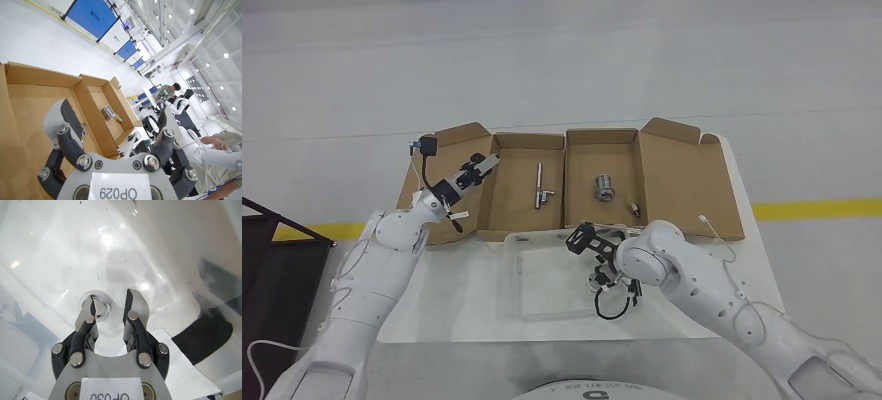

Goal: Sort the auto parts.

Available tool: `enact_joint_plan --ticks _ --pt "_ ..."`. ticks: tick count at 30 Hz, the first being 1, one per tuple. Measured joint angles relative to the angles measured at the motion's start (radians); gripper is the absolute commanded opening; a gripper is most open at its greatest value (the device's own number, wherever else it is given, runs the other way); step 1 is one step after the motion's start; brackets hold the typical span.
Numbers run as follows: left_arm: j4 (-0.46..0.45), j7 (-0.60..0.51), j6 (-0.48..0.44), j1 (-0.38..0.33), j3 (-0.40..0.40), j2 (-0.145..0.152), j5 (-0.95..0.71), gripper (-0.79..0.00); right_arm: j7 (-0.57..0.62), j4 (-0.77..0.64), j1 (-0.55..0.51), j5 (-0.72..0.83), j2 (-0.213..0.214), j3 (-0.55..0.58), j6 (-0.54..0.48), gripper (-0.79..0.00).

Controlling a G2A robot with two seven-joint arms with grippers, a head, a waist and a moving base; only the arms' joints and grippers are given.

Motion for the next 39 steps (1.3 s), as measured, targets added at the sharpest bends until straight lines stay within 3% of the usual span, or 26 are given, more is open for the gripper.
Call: enact_joint_plan --ticks 11,18,19,20,22,39 --pt "0.000 0.000 0.000 0.000 0.000 0.000 0.000 0.000 -0.083 -0.132 -0.128 0.097 0.052 0.181 -0.113 -0.785" --pt "0.000 0.000 0.000 0.000 0.000 0.000 0.000 0.000 -0.114 -0.139 -0.184 0.202 0.074 0.272 -0.202 -0.785" --pt "0.000 0.000 0.000 0.000 0.000 0.000 0.000 0.000 -0.119 -0.136 -0.187 0.219 0.075 0.282 -0.211 -0.720" --pt "0.000 0.000 0.000 0.000 0.000 0.000 0.000 0.000 -0.121 -0.131 -0.190 0.242 0.077 0.294 -0.221 -0.582" --pt "0.000 0.000 0.000 0.000 0.000 0.000 0.000 0.000 -0.121 -0.119 -0.188 0.267 0.081 0.310 -0.226 -0.520" --pt "0.000 0.000 0.000 0.000 0.000 0.000 0.000 0.000 -0.067 -0.012 -0.066 0.165 0.052 0.174 -0.114 -0.539"
